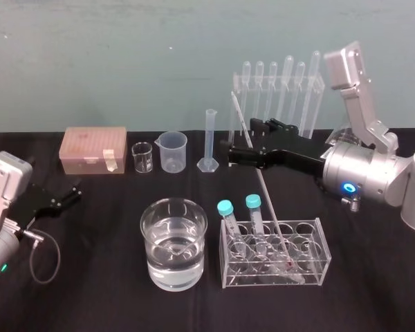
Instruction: Hold the thermometer with one hand and immerse one end into the beaker, then reinsert it into the test tube rack.
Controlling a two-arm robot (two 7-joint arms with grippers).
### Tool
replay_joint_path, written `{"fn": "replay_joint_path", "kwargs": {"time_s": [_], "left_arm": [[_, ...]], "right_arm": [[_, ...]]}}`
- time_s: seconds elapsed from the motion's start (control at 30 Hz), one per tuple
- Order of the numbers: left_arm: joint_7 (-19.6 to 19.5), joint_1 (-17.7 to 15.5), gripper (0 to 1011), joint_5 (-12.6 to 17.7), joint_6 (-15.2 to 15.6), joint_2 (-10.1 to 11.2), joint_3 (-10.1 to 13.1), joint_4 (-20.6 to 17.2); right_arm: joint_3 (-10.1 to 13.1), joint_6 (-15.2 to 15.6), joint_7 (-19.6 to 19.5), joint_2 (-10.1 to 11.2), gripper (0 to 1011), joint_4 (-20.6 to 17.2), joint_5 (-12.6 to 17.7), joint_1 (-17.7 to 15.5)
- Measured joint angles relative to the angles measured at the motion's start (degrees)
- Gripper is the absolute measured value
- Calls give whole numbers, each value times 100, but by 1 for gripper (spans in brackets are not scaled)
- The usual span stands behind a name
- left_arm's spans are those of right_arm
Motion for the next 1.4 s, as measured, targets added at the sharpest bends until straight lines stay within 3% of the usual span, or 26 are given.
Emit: {"fn": "replay_joint_path", "kwargs": {"time_s": [0.67,0.9,1.4], "left_arm": [[0,0,1008,0,0,0,0,0],[0,0,1008,0,0,0,0,0],[0,0,1008,0,0,0,0,0]], "right_arm": [[-28,54,-65,-74,979,66,-149,47],[-28,53,-64,-75,836,66,-144,47],[-28,45,-63,-75,342,66,-135,47]]}}
